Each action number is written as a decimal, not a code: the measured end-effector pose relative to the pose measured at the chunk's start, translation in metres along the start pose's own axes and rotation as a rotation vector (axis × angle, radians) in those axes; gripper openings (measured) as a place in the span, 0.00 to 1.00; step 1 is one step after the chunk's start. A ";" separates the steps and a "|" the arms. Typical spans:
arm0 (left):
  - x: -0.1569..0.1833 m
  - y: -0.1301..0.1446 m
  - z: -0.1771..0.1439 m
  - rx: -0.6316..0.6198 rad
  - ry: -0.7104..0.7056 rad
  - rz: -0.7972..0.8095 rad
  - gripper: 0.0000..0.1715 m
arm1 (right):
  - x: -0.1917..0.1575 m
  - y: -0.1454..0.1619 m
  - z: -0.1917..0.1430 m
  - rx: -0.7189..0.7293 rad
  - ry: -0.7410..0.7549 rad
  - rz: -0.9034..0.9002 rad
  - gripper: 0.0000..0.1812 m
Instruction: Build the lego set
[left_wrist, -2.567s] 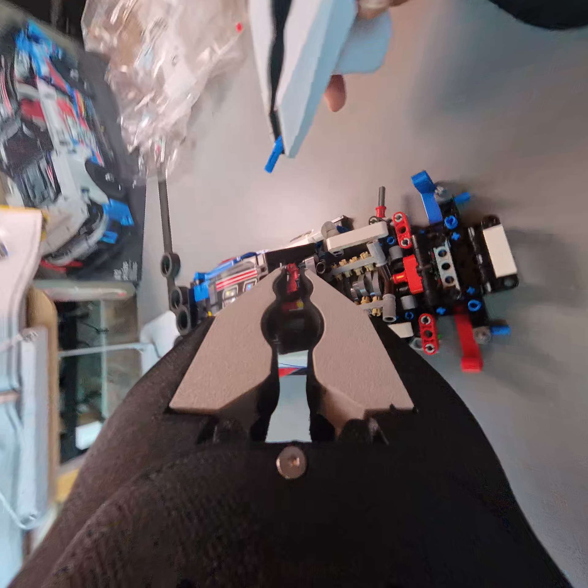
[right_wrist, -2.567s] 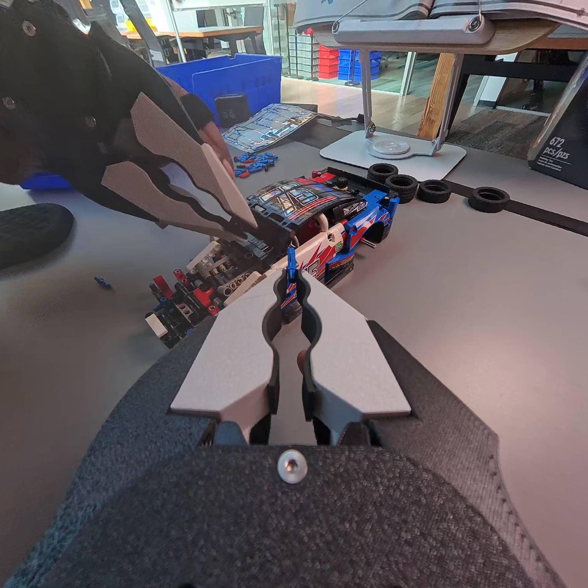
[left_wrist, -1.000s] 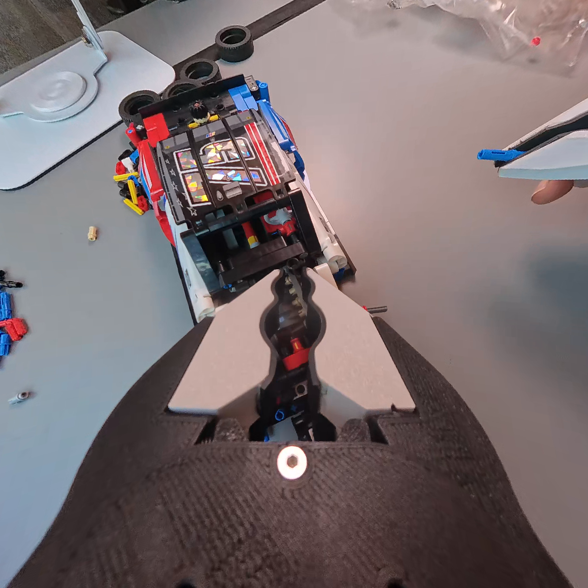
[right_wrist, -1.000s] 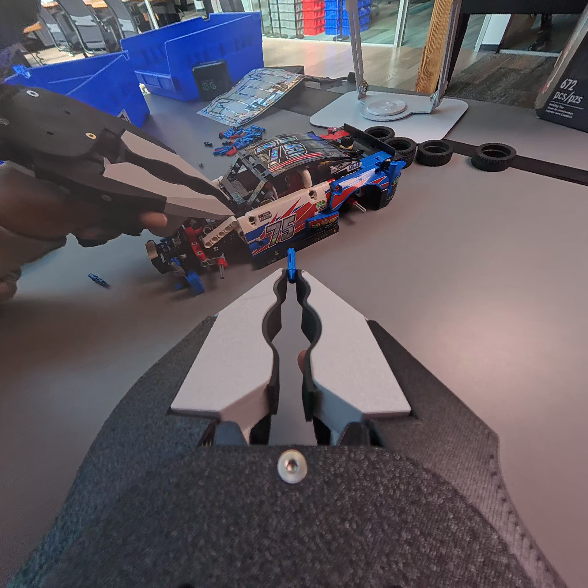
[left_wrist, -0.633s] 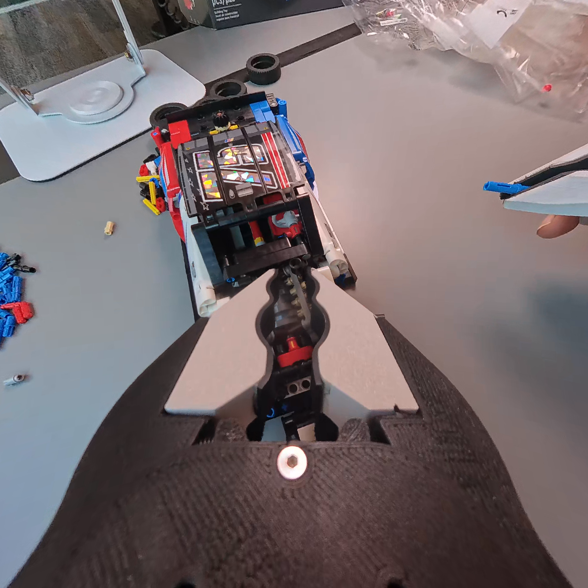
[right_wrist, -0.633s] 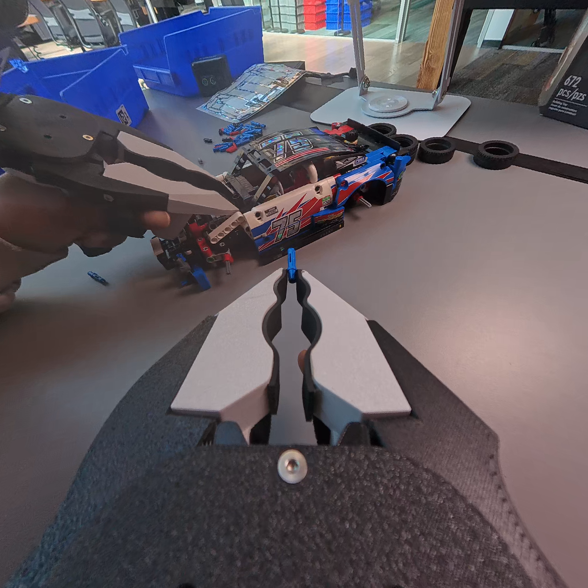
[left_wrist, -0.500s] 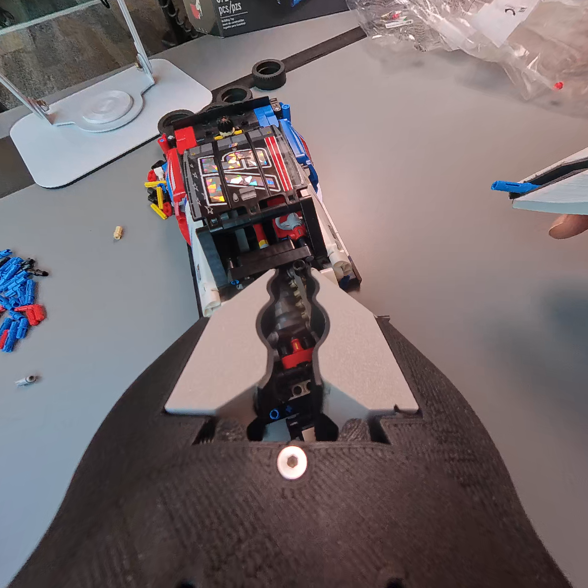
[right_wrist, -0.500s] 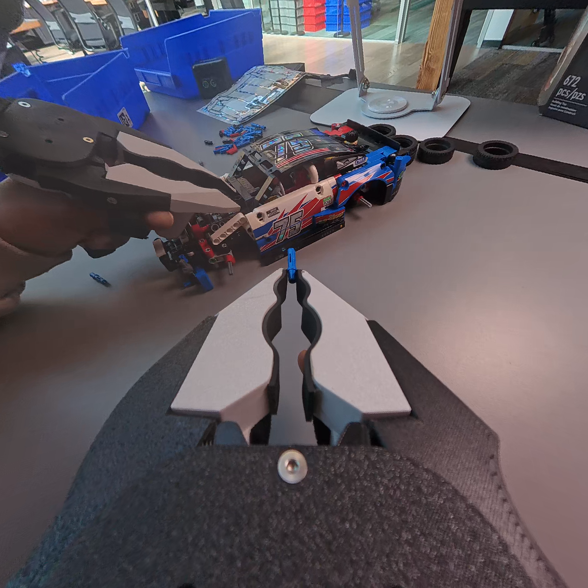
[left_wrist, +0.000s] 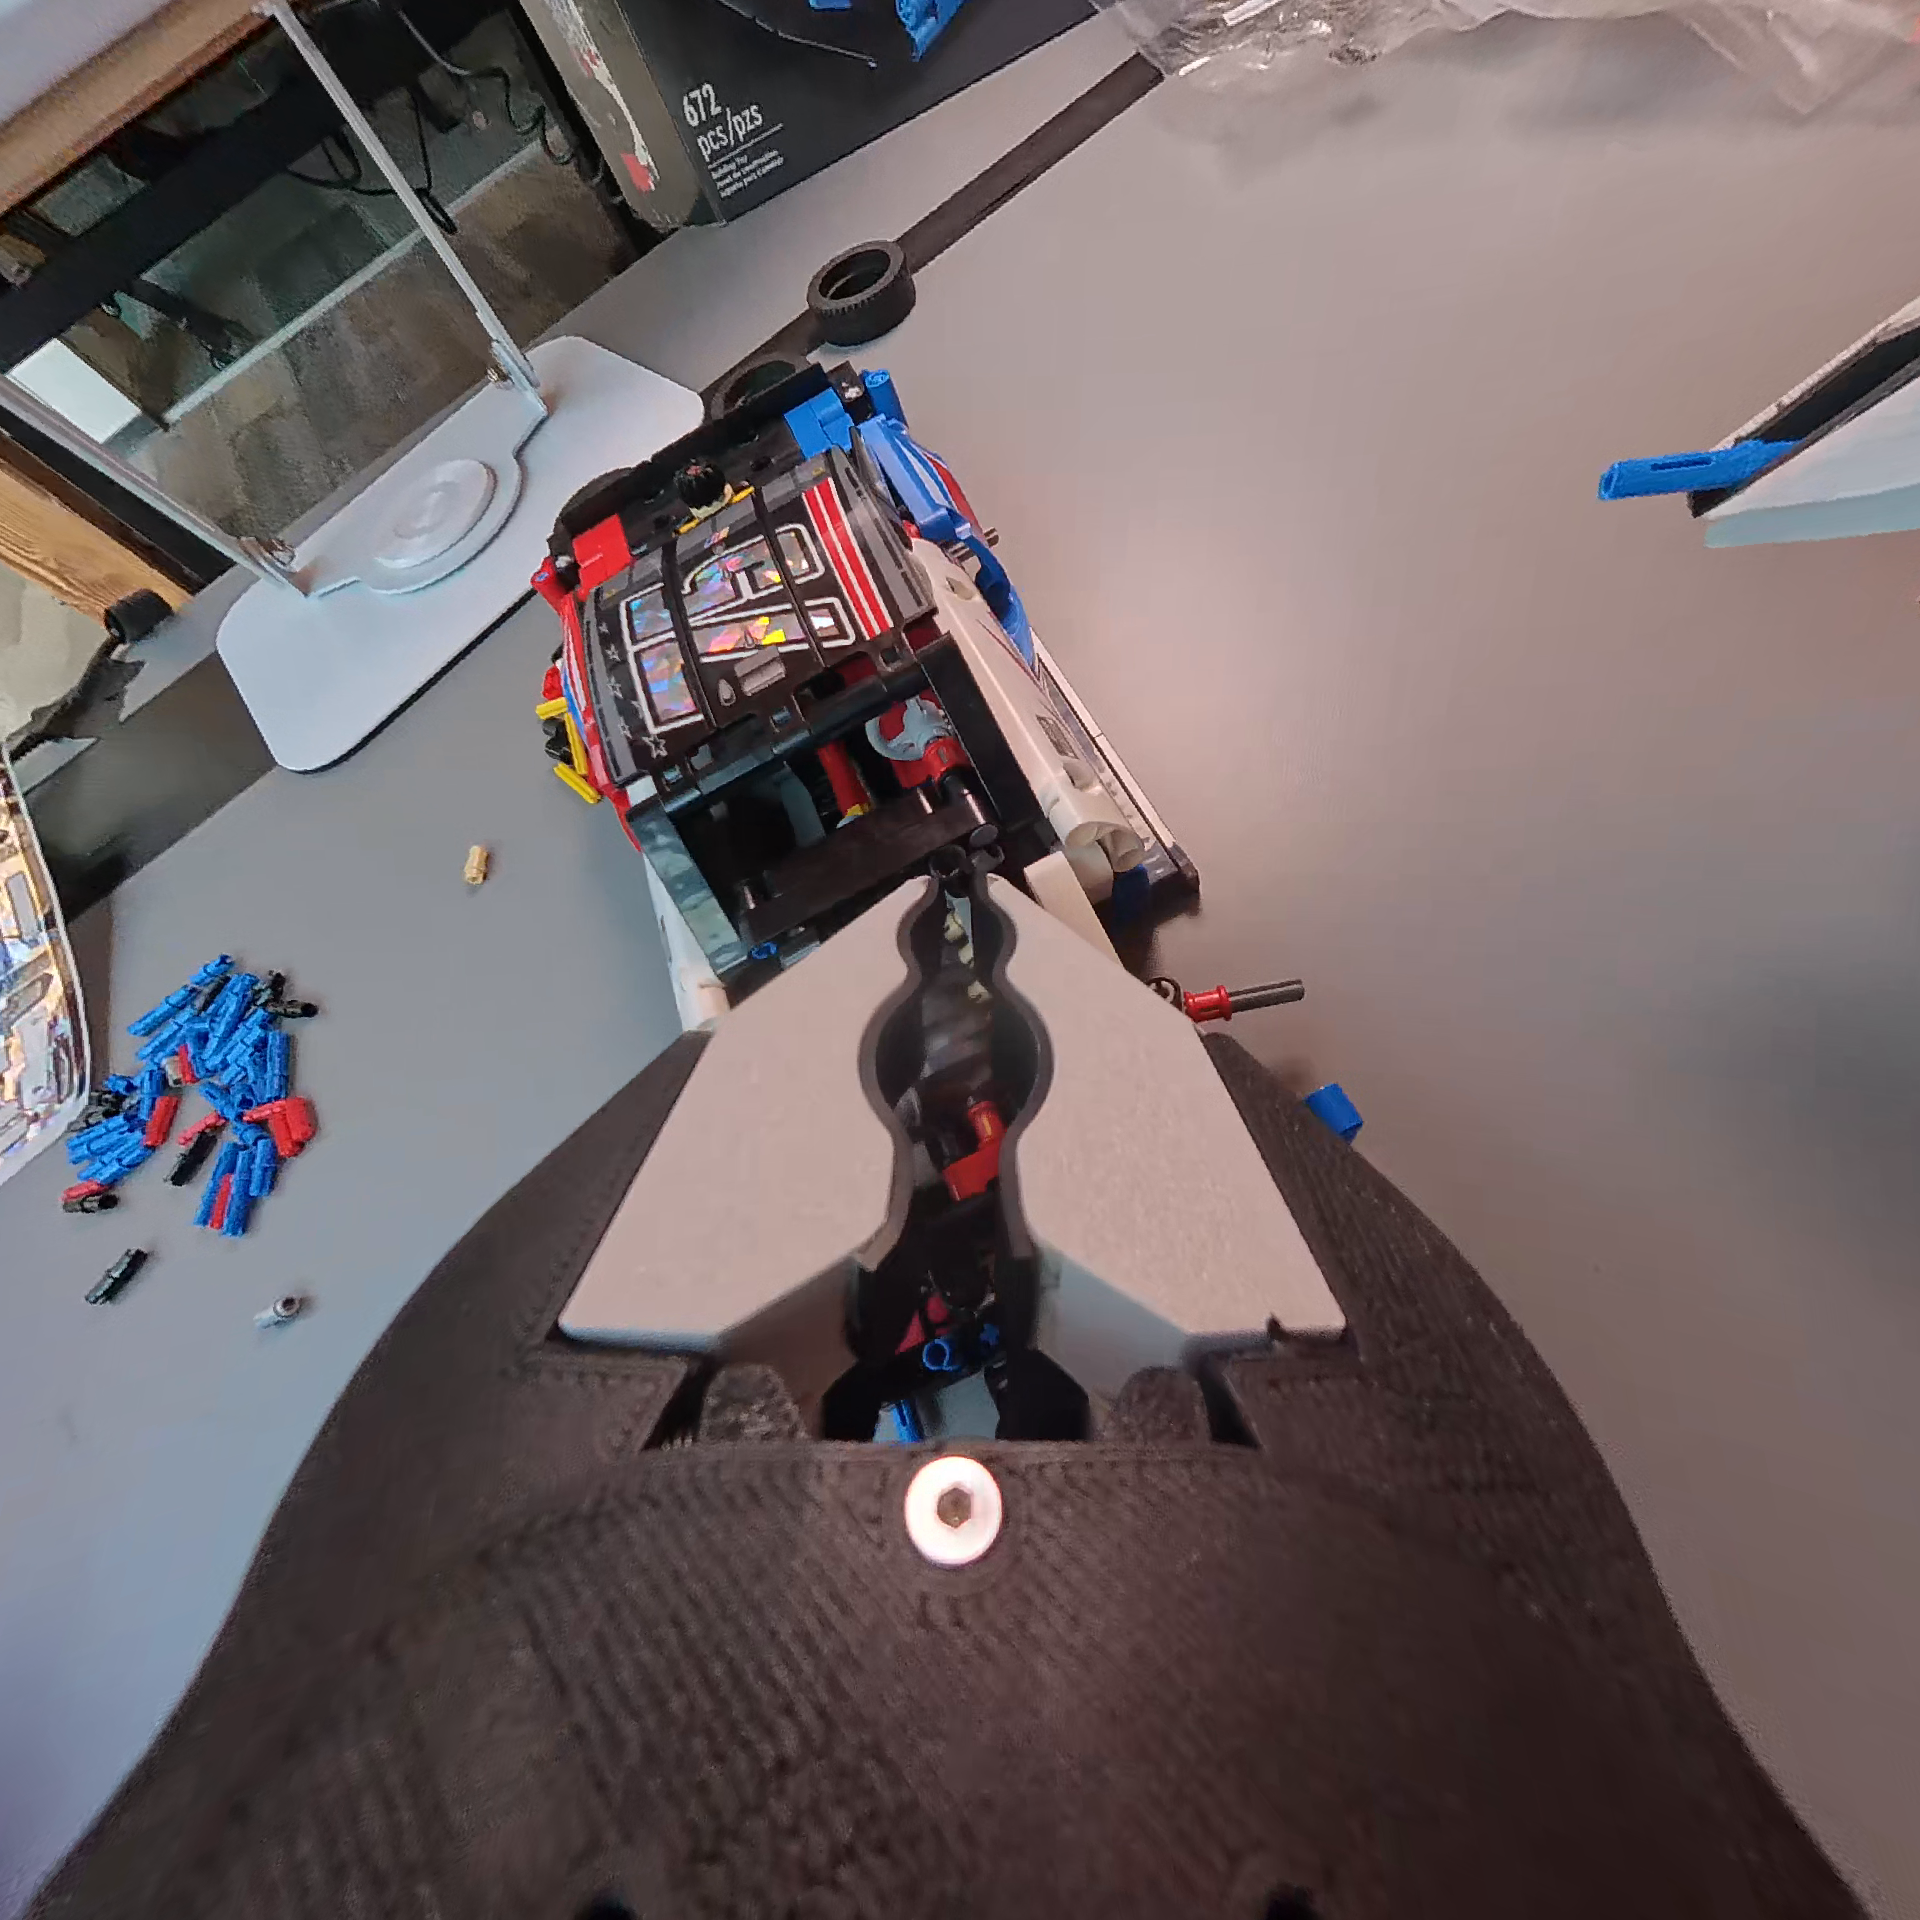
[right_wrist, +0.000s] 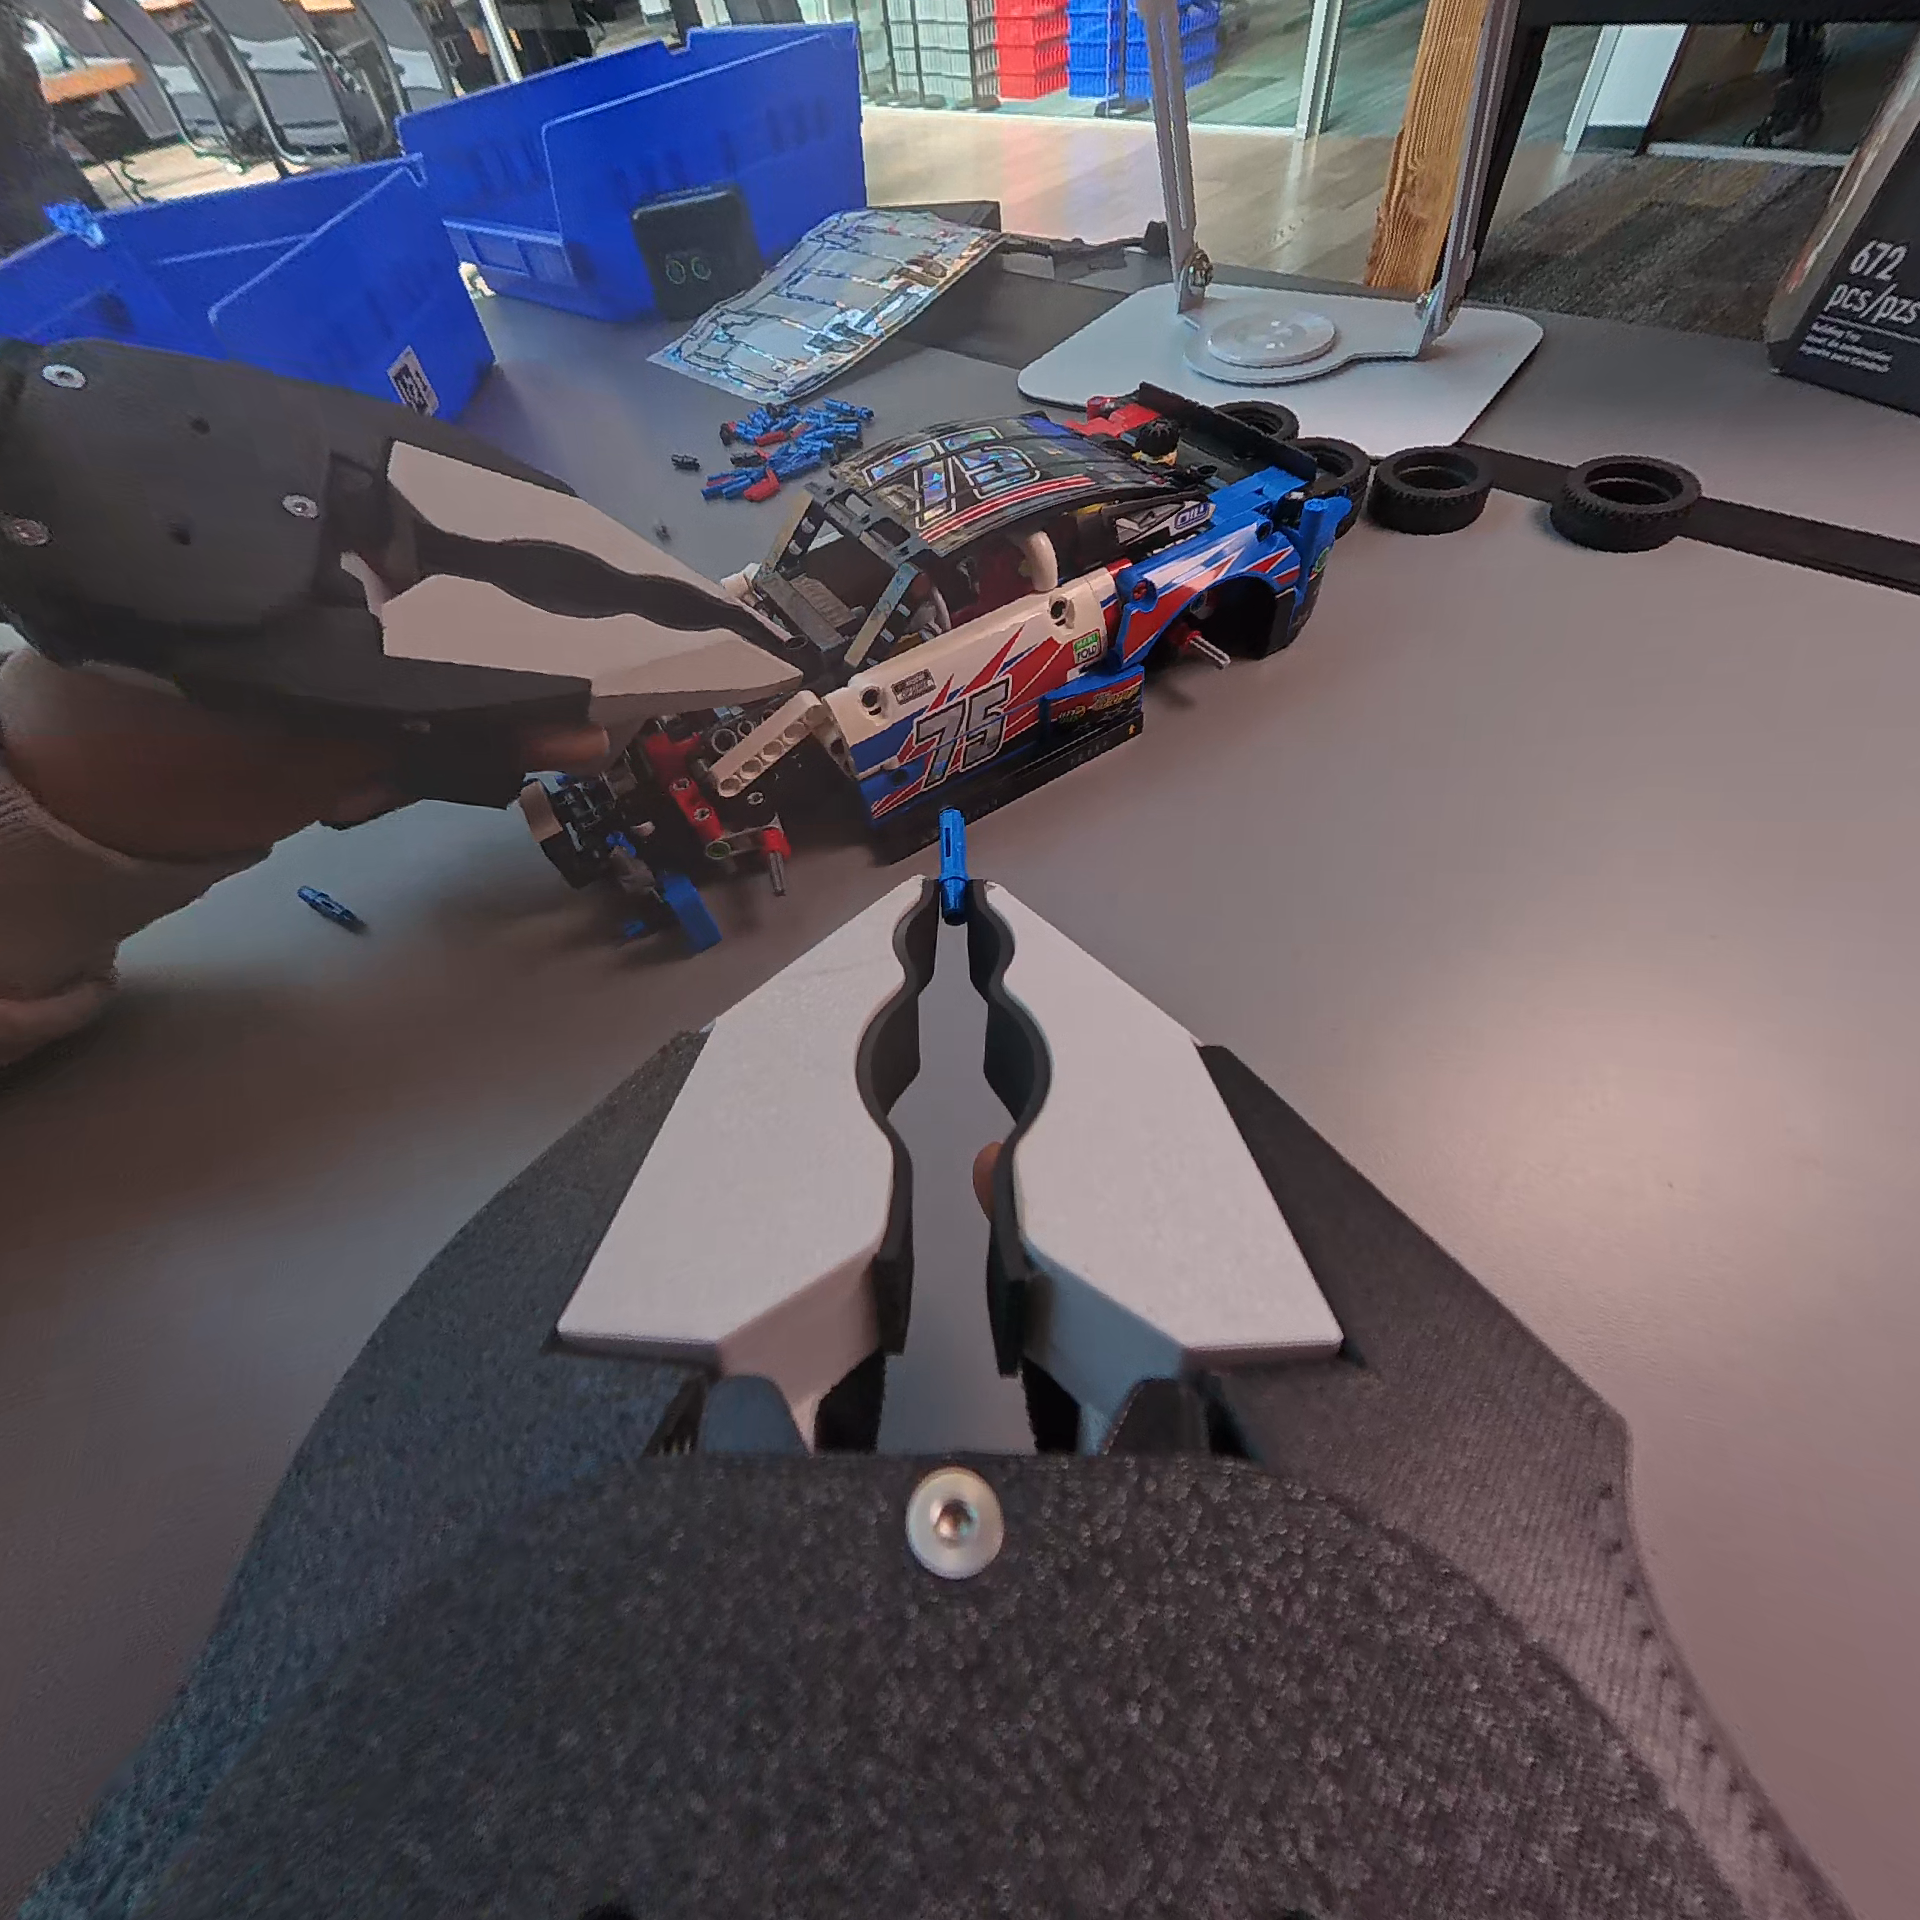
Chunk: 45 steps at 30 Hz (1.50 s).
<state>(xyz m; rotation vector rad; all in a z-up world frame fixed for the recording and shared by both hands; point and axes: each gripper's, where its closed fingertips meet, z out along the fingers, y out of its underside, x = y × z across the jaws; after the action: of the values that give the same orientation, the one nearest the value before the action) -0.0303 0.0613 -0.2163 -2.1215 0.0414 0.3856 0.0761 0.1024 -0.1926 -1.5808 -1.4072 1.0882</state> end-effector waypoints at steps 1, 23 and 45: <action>0.000 0.000 0.000 0.002 -0.005 0.021 0.02 | 0.000 0.000 0.000 0.000 0.000 0.000 0.01; 0.007 -0.002 0.002 0.045 0.102 -0.077 0.06 | -0.010 -0.015 0.032 -0.012 -0.102 -0.164 0.01; 0.036 0.011 -0.021 0.084 0.442 0.227 0.00 | -0.003 -0.018 0.097 -0.252 -0.147 -0.643 0.01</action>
<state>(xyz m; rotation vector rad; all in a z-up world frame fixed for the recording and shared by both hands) 0.0075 0.0420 -0.2246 -2.0865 0.5476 0.0376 -0.0206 0.1009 -0.2107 -1.0813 -2.0258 0.6629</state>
